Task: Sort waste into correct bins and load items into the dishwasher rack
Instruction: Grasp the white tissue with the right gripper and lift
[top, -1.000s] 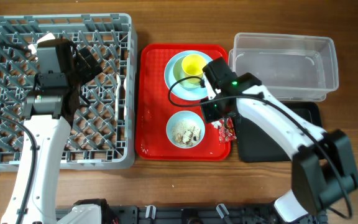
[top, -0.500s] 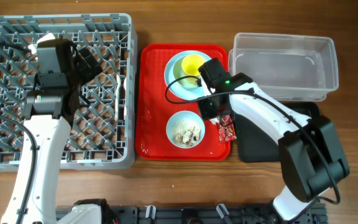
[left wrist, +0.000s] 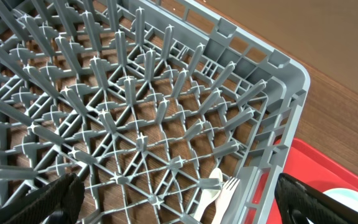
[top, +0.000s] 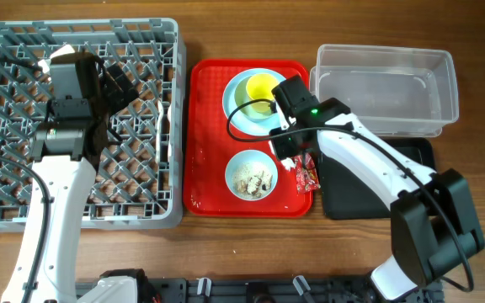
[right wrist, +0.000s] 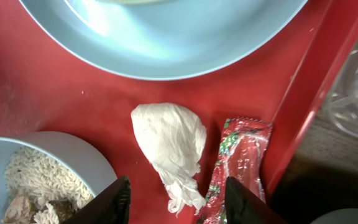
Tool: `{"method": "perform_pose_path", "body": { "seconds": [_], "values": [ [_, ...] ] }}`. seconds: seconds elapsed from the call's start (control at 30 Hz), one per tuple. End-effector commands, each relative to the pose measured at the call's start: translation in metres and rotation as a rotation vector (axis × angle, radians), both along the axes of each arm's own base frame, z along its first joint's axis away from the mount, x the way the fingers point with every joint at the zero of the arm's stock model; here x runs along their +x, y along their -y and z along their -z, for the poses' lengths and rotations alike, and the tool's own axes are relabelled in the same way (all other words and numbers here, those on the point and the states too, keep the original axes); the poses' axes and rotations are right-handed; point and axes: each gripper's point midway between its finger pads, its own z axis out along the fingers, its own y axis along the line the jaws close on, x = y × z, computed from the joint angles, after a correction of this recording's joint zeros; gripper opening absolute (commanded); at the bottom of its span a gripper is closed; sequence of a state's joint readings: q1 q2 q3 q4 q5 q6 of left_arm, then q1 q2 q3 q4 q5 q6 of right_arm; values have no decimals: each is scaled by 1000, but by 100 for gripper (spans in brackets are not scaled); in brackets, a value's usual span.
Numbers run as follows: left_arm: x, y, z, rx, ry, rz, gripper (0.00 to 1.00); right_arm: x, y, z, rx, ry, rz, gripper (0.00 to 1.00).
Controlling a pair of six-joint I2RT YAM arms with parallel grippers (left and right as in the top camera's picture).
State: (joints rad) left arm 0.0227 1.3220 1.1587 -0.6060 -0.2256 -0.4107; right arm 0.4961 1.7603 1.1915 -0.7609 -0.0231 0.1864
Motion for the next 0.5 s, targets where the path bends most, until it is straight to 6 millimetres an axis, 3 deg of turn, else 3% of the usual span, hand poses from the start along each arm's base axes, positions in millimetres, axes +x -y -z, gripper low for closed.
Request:
{"method": "perform_pose_path", "body": {
  "seconds": [0.0, 0.1, 0.2, 0.47],
  "values": [
    [1, -2, -9, -12, 28, -16, 100, 9, 0, -9, -9, 53, -7, 50],
    [1, -2, -9, -11, 28, -16, 100, 11, 0, -3, -7, 75, -23, 49],
    [1, -2, -9, -12, 28, -16, 100, 18, 5, -3, -39, 108, -14, 40],
    [1, -2, -9, -11, 28, -16, 100, 13, 9, 3, -56, 98, -15, 40]
  ]
}}
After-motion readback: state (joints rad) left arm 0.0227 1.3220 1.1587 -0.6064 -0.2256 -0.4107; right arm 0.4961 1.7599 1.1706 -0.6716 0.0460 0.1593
